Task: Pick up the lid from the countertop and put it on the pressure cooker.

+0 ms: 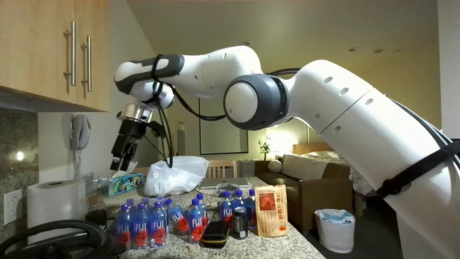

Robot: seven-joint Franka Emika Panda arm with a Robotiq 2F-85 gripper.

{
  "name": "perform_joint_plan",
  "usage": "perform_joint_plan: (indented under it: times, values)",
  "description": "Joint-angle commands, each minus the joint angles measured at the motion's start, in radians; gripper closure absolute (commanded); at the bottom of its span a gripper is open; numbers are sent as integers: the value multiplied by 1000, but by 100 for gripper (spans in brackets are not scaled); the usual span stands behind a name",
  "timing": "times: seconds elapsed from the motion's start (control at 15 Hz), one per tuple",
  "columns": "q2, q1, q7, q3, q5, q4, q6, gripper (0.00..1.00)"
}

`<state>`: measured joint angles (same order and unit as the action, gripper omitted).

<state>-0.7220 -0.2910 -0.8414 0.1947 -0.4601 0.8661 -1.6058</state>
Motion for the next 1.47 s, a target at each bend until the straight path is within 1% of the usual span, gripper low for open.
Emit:
perform_joint_plan:
  times: [0.0, 0.27, 0.53, 0.6, 0.67, 0.8, 0.93, 1.07, 1.13, 1.27, 1.4]
  values:
    - [151, -32, 54, 94, 56, 238, -147, 0]
    - [231, -69, 145, 203, 123, 405, -274, 0]
    - [304, -125, 289, 305, 207, 585, -370, 0]
    - [355, 6, 387, 121, 346, 632, -406, 0]
    - [377, 17, 447, 115, 397, 679, -422, 0]
    - [425, 67, 592, 60, 507, 774, -432, 0]
    - [476, 111, 715, 19, 569, 871, -404, 0]
    - [526, 160, 788, -18, 559, 975, -400, 0]
    - [548, 191, 784, -38, 519, 1029, -416, 0]
    - [594, 238, 772, -64, 475, 1138, -456, 0]
    - [645, 269, 768, -78, 451, 1247, -498, 0]
